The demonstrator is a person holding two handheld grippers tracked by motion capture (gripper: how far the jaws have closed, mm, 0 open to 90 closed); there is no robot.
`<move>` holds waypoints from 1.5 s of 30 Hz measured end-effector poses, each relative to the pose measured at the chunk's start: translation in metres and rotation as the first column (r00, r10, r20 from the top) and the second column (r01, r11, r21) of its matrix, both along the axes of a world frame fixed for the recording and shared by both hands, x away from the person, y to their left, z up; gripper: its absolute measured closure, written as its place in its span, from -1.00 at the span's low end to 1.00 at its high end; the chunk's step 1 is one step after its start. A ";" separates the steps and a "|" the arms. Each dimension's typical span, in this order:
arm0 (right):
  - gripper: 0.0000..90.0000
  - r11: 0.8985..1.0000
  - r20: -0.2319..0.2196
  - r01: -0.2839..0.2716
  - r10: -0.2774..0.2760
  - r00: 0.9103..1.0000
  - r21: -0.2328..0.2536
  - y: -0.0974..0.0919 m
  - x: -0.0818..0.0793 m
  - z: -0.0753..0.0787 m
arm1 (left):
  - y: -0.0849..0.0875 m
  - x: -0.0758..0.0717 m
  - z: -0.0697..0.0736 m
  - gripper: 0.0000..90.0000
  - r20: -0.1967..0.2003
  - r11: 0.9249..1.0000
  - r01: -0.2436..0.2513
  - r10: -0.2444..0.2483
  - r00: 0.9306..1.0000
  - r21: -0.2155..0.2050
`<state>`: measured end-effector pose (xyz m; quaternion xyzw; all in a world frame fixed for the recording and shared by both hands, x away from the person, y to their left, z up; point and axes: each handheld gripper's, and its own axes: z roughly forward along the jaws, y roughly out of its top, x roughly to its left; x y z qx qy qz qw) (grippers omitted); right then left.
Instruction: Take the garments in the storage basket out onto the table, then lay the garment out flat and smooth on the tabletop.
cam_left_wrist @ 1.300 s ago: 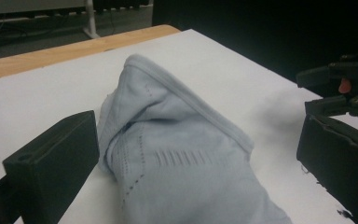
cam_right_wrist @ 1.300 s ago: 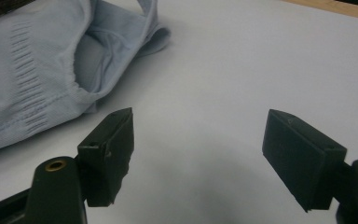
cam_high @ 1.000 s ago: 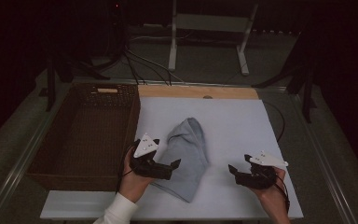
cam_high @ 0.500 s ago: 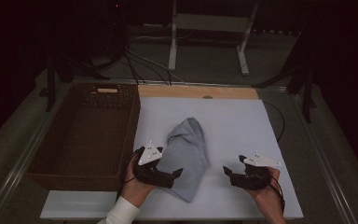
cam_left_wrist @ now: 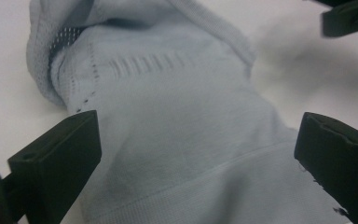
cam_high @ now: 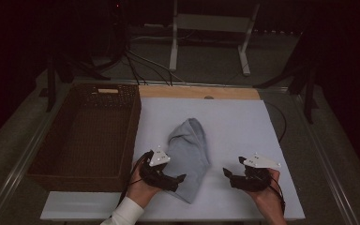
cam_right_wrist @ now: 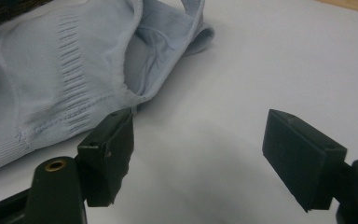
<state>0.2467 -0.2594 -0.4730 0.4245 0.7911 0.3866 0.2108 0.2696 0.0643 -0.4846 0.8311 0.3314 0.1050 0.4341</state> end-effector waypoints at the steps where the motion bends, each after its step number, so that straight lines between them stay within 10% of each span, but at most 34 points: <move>1: -0.44 1.000 0.000 0.002 -0.002 1.000 0.001 -0.001 0.000 0.000 | 0.000 0.001 -0.002 -0.99 0.000 1.000 -0.003 0.003 1.000 0.008; 21: -0.44 1.000 0.004 0.005 -0.005 1.000 0.001 -0.002 0.000 0.001 | 0.003 0.010 -0.026 -1.00 -0.065 0.994 -0.066 0.071 0.995 0.083; 34: -0.44 1.000 0.004 0.008 -0.008 1.000 0.003 -0.004 0.000 0.001 | 0.002 0.015 -0.032 -0.98 -0.124 0.997 -0.039 0.046 0.991 0.060; 45: -0.43 1.000 0.003 0.005 -0.005 1.000 0.000 -0.003 -0.001 0.001 | -0.004 0.013 -0.030 -0.59 -0.131 0.999 -0.013 0.019 0.991 0.048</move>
